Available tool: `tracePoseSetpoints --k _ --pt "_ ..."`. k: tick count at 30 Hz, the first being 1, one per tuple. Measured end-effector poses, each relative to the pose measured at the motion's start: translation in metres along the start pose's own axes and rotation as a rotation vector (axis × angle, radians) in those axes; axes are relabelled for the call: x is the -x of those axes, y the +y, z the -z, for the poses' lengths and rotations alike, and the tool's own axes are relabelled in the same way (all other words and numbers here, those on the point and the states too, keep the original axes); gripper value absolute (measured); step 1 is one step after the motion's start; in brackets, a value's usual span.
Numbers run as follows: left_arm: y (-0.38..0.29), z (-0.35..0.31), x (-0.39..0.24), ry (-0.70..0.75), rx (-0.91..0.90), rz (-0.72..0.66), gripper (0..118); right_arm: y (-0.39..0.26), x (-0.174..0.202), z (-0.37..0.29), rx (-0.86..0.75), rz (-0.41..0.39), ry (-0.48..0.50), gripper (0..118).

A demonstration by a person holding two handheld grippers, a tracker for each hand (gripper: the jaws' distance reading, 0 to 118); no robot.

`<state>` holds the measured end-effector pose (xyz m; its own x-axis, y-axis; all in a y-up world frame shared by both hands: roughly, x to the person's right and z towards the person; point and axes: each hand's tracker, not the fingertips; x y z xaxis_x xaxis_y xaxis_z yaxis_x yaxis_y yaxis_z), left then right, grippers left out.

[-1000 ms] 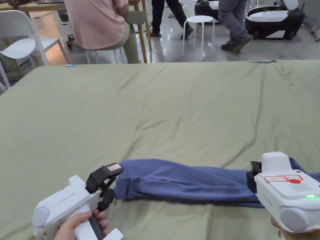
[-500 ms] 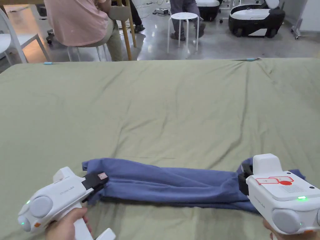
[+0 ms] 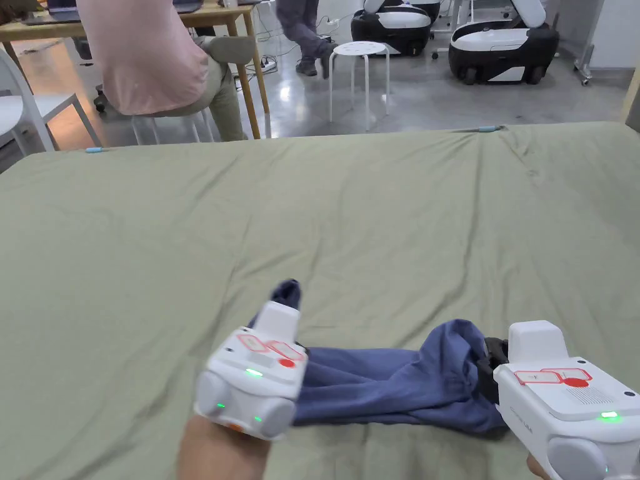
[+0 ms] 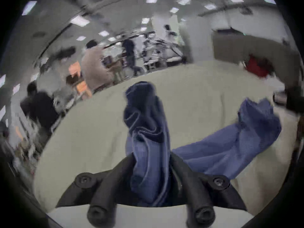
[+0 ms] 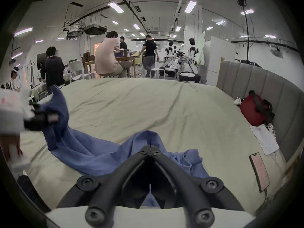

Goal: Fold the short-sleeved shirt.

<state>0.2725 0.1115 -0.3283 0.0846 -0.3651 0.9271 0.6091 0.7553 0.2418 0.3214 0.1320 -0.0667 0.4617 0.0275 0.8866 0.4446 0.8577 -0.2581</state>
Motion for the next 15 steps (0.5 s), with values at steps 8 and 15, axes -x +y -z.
tracePoseSetpoints --k 8,15 --pt "-0.029 0.027 -0.053 -0.011 0.069 0.219 66 -0.011 -0.021 -0.005 0.006 0.045 0.011 0" --pt "-0.002 -0.015 0.018 -0.202 -0.073 -0.312 96 -0.01 -0.012 0.002 0.008 0.039 0.051 0"
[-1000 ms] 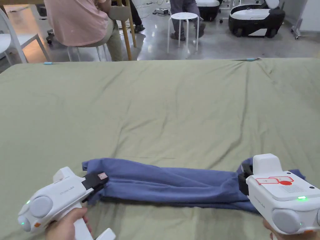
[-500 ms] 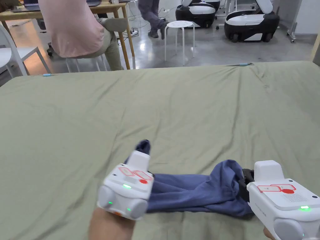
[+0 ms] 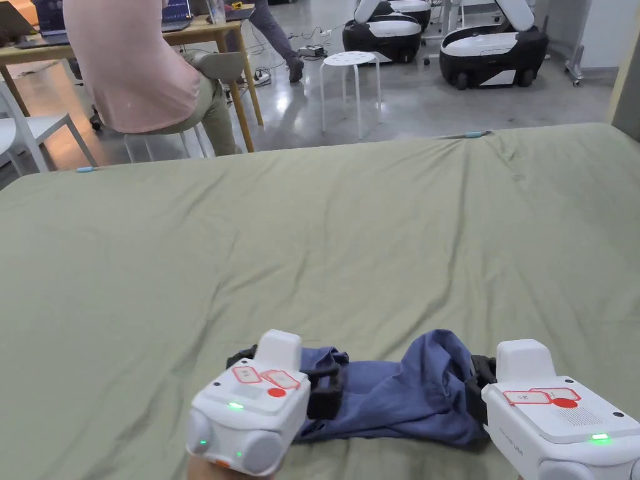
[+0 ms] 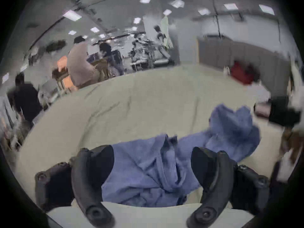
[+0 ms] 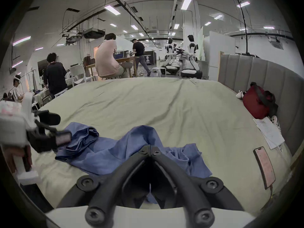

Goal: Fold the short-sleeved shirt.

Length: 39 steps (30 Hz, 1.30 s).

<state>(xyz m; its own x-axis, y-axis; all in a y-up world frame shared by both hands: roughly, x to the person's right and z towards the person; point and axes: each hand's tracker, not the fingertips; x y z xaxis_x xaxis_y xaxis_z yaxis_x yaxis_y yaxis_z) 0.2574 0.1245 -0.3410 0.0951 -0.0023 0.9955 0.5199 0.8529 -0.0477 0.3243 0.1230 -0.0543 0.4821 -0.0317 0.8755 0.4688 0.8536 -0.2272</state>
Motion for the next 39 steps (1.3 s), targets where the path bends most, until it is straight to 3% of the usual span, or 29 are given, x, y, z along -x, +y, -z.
tracePoseSetpoints --k 4,6,7,9,10,12,20,30,32,33,36,37,39 --pt "-0.004 0.004 0.048 -0.062 -0.015 -0.42 97 0.004 0.006 0.004 -0.002 0.003 0.032 0" --pt "-0.014 0.017 0.063 -0.13 0.063 -0.545 93 0.005 0.01 0.007 -0.001 0.002 0.041 0" --pt "-0.021 0.023 0.066 -0.167 0.081 -0.565 77 0.006 0.011 0.008 -0.001 0.001 0.045 0" --pt "-0.031 0.035 0.059 -0.173 0.139 -0.55 19 0.005 0.013 0.01 0.002 0.001 0.05 0" --pt "-0.036 0.039 0.053 -0.166 0.141 -0.528 0 0.005 0.012 0.011 0.004 0.002 0.053 0" --pt "-0.045 0.046 0.045 -0.243 0.166 -0.523 0 0.005 0.012 0.012 0.011 0.002 0.054 0" --pt "-0.044 0.061 0.002 -0.289 0.137 -0.508 0 -0.001 0.012 0.013 0.029 -0.017 0.043 0" --pt "-0.027 -0.02 0.073 -0.133 -0.012 -0.471 0 0.008 0.036 0.013 0.011 -0.051 0.036 0" --pt "-0.044 -0.032 0.098 -0.064 -0.035 -0.532 15 0.009 0.038 0.008 0.001 -0.051 0.048 0" --pt "-0.051 -0.033 0.109 -0.051 -0.038 -0.582 15 0.008 0.039 0.007 0.0 -0.054 0.048 0" --pt "-0.072 -0.026 0.135 -0.035 0.037 -0.705 108 0.005 0.041 0.008 0.008 -0.065 0.057 0" --pt "-0.077 -0.022 0.14 -0.068 0.032 -0.729 118 0.003 0.042 0.008 0.01 -0.068 0.059 0" --pt "-0.085 -0.011 0.147 -0.207 0.031 -0.848 112 0.001 0.043 0.008 0.013 -0.073 0.06 0"
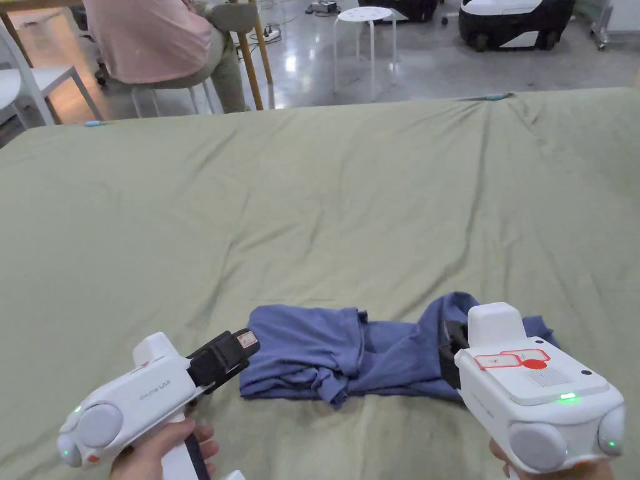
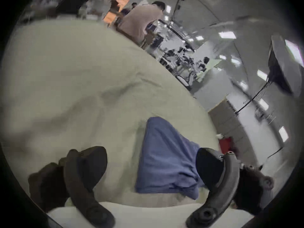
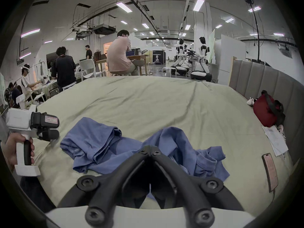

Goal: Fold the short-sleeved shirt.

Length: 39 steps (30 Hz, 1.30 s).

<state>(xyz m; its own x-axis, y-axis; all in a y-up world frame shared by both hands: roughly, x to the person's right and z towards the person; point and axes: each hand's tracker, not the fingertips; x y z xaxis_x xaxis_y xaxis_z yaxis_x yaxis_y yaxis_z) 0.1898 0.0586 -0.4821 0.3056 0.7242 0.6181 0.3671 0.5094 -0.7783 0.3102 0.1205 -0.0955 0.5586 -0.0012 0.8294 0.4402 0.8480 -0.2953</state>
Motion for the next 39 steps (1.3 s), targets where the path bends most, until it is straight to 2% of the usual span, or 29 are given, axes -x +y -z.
tracePoseSetpoints --k 2,5,8,9,10,11,13,15,16,21,23,27,30,32,36,39 --pt "-0.005 0.026 0.013 -0.124 0.103 -0.159 116 -0.002 -0.001 0.002 0.006 0.003 0.003 0" --pt "-0.009 0.044 0.0 -0.182 0.051 -0.159 118 -0.003 -0.004 0.003 0.013 0.005 -0.005 0" --pt "-0.013 0.069 -0.004 -0.342 0.104 -0.31 115 -0.005 -0.009 0.003 0.014 -0.006 -0.013 0" --pt "-0.015 0.072 -0.004 -0.342 0.088 -0.338 100 -0.005 -0.01 0.003 0.017 -0.005 -0.019 0" --pt "-0.017 0.075 -0.003 -0.304 0.062 -0.353 57 -0.004 -0.012 0.003 0.019 -0.003 -0.024 0" --pt "-0.019 0.076 -0.003 -0.235 0.048 -0.347 20 -0.004 -0.014 0.003 0.02 0.0 -0.029 0" --pt "-0.018 0.073 -0.001 -0.131 0.016 -0.295 14 -0.004 -0.016 0.003 0.023 0.001 -0.037 0" --pt "-0.014 0.065 0.005 -0.147 -0.001 -0.298 12 -0.004 -0.017 0.003 0.024 -0.002 -0.044 0" --pt "-0.009 0.055 0.004 -0.115 -0.051 -0.257 11 -0.004 -0.018 0.003 0.025 -0.002 -0.047 0" --pt "0.035 0.003 0.003 0.083 -0.194 0.022 11 -0.004 -0.018 0.0 0.023 -0.001 -0.048 0" --pt "0.049 -0.016 -0.005 0.203 -0.23 0.251 11 -0.005 -0.018 -0.002 0.021 0.001 -0.047 0" --pt "0.044 -0.035 -0.059 0.26 -0.271 0.504 11 -0.009 -0.022 -0.006 0.018 0.007 -0.043 0" --pt "0.013 -0.016 -0.112 0.32 -0.297 0.81 11 -0.013 -0.028 -0.01 0.022 0.021 -0.046 0" --pt "-0.022 0.007 -0.153 0.309 -0.264 0.994 11 -0.017 -0.033 -0.014 0.025 0.026 -0.055 0" --pt "-0.102 0.063 -0.204 0.321 -0.176 1.304 10 -0.024 -0.047 -0.021 0.029 0.027 -0.075 0" --pt "-0.17 0.114 -0.208 0.454 -0.094 1.631 9 -0.03 -0.057 -0.023 0.037 0.028 -0.084 0"
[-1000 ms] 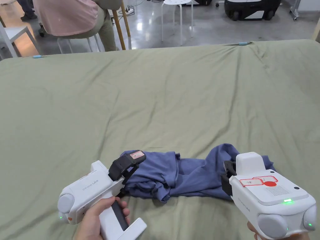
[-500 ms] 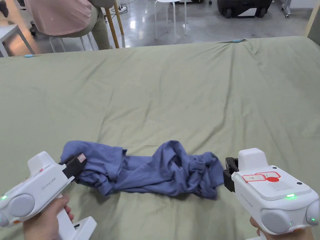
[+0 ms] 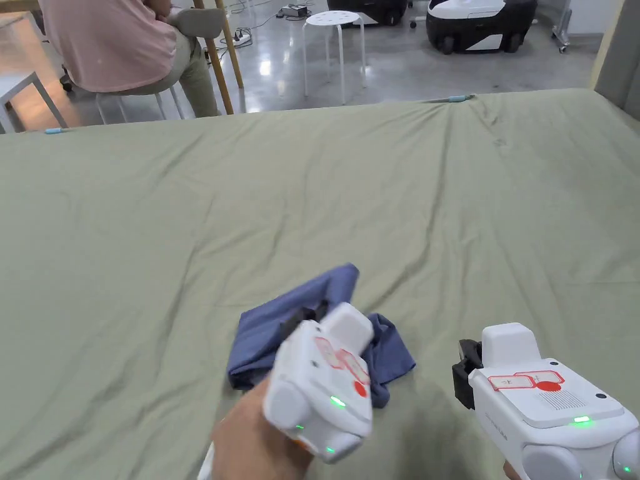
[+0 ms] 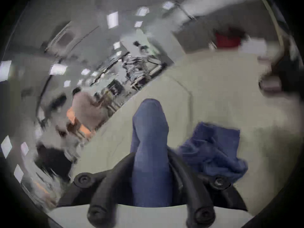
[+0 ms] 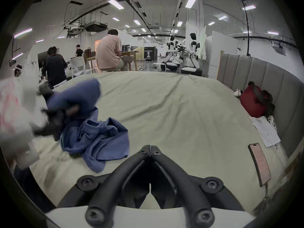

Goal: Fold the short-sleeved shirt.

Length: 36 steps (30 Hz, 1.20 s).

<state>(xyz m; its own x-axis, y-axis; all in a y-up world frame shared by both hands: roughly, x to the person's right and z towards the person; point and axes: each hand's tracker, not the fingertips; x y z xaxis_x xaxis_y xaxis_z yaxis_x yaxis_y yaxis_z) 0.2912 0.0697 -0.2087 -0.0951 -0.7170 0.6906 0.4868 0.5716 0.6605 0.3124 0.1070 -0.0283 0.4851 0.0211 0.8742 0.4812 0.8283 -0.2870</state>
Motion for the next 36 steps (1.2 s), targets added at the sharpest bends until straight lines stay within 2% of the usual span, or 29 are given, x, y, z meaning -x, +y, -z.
tracePoseSetpoints --k 2,3,4,6,7,8,11,15,17,18,19,21,22,23,24,29,36 --pt "-0.007 0.015 -0.035 0.039 0.036 0.188 14 -0.002 -0.005 -0.001 0.005 -0.003 -0.007 0" --pt "-0.012 0.018 -0.041 0.009 0.032 0.192 28 -0.003 -0.007 -0.002 0.005 -0.001 -0.007 0" --pt "-0.017 0.02 -0.039 -0.053 0.044 0.186 53 -0.003 -0.009 -0.002 0.004 0.003 -0.007 0" --pt "-0.016 0.012 -0.029 0.013 0.016 0.101 70 -0.003 -0.012 -0.003 0.002 0.012 -0.004 0" --pt "-0.013 0.003 -0.013 -0.05 -0.009 0.001 85 -0.004 -0.013 -0.001 0.004 0.021 0.004 0" --pt "-0.009 -0.005 0.004 -0.108 -0.023 -0.113 94 -0.004 -0.012 0.0 0.006 0.025 0.01 0" --pt "-0.003 -0.035 0.061 -0.23 -0.123 -0.486 94 -0.003 -0.007 0.007 0.014 0.028 0.017 0" --pt "-0.027 -0.032 0.124 -0.32 -0.111 -0.864 94 -0.003 0.002 0.011 0.015 0.028 0.035 0" --pt "-0.053 -0.012 0.149 -0.355 -0.057 -1.052 87 -0.001 0.007 0.012 0.017 0.02 0.04 0" --pt "-0.063 -0.002 0.156 -0.369 -0.032 -1.111 77 -0.001 0.008 0.013 0.02 0.019 0.042 0" --pt "-0.07 0.009 0.16 -0.389 0.006 -1.178 59 -0.001 0.009 0.013 0.021 0.018 0.044 0" --pt "-0.089 0.028 0.163 -0.463 0.05 -1.297 39 -0.001 0.011 0.015 0.021 0.02 0.046 0" --pt "-0.096 0.036 0.16 -0.502 0.059 -1.334 26 0.0 0.011 0.015 0.024 0.021 0.048 0" --pt "-0.094 0.039 0.153 -0.512 0.078 -1.338 7 0.0 0.012 0.016 0.024 0.021 0.047 0" --pt "-0.095 0.042 0.145 -0.513 0.106 -1.309 0 0.0 0.012 0.016 0.025 0.021 0.047 0" --pt "-0.087 0.028 0.095 -0.723 0.077 -1.302 0 0.002 0.009 0.018 0.029 0.03 0.04 0" --pt "-0.085 0.022 0.056 -0.734 0.083 -1.37 0 0.007 0.014 0.025 0.037 0.02 0.045 0"
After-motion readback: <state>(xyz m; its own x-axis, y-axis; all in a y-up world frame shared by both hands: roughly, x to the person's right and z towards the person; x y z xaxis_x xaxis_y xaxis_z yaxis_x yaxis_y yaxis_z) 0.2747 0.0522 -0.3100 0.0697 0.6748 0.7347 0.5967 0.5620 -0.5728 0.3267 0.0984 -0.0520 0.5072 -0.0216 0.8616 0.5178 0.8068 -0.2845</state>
